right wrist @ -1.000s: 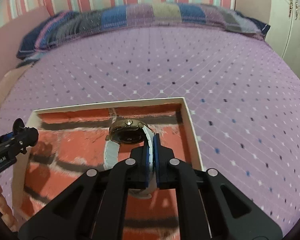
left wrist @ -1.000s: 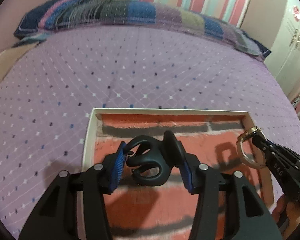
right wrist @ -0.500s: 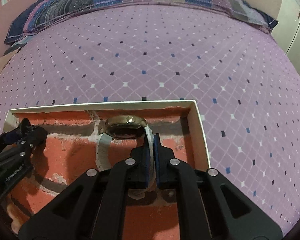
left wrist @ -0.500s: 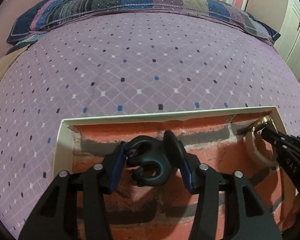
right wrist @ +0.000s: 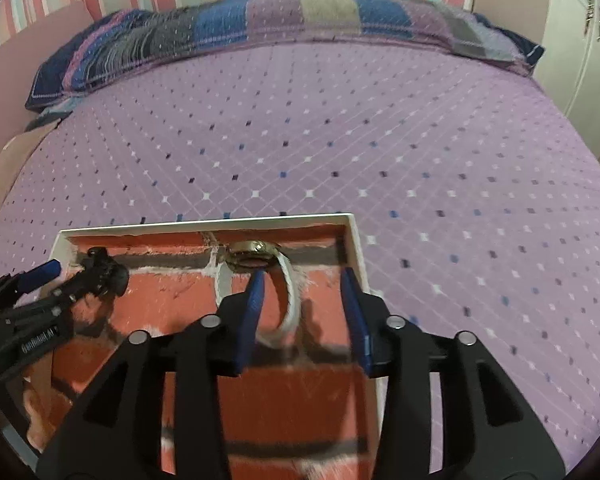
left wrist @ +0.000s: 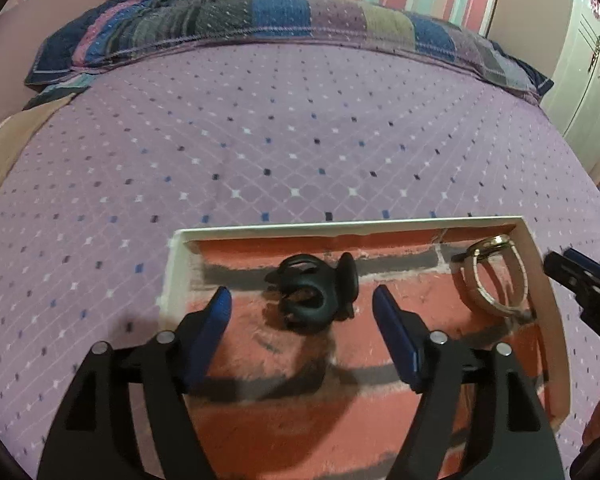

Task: Organize jewelry
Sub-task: 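Withdraw both tools from the tray back toward the remaining jewelry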

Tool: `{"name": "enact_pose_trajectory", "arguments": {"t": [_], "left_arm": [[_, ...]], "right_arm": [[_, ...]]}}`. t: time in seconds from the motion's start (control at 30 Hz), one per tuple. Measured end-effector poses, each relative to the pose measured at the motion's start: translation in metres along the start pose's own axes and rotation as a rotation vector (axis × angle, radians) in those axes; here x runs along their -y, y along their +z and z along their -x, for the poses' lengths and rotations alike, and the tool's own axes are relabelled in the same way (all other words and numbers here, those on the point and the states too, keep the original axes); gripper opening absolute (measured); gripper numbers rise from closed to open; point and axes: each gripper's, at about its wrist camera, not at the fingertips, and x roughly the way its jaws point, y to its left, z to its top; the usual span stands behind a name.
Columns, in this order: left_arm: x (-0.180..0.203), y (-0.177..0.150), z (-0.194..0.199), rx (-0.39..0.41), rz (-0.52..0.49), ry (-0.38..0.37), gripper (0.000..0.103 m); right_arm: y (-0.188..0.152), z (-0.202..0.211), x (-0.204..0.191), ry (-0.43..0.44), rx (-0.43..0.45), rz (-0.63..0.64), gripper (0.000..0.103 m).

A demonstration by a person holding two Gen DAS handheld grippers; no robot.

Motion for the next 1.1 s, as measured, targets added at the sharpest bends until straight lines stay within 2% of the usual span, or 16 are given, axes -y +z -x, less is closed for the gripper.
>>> {"name": "enact_pose_trajectory", "arguments": {"t": [0.07, 0.2, 0.27, 0.43, 0.53, 0.67, 0.73, 0.87, 1.1], "left_arm": [[-0.006, -0.005, 0.023, 0.032, 0.013, -0.004, 0.072], [-0.019, -0.022, 0.076, 0.083, 0.037, -0.04, 0.075], [-0.021, -0.032, 0.102, 0.122, 0.023, -0.021, 0.086], [-0.028, -0.081, 0.174, 0.222, -0.016, 0.021, 0.091], [-0.036, -0.11, 0.201, 0.243, 0.001, 0.016, 0.093], [-0.041, -0.152, 0.228, 0.271, 0.011, 0.061, 0.094], [-0.041, -0.17, 0.238, 0.281, 0.005, 0.06, 0.094], [-0.037, -0.211, 0.255, 0.314, -0.019, 0.073, 0.094], [-0.031, -0.265, 0.263, 0.34, -0.037, 0.091, 0.094]], "right_arm": [[-0.009, 0.02, 0.003, 0.004, 0.023, 0.004, 0.043], [-0.039, 0.073, 0.012, -0.01, 0.102, 0.019, 0.056], [-0.054, 0.095, 0.018, 0.0, 0.128, 0.008, 0.059], [-0.094, 0.142, 0.03, -0.012, 0.184, 0.009, 0.072], [-0.122, 0.166, 0.032, -0.02, 0.21, 0.015, 0.074], [-0.163, 0.193, 0.032, -0.013, 0.24, 0.023, 0.077], [-0.185, 0.205, 0.032, -0.01, 0.261, 0.017, 0.081], [-0.226, 0.222, 0.029, -0.016, 0.283, 0.018, 0.081], [-0.285, 0.232, 0.019, -0.032, 0.288, 0.028, 0.081]]}}
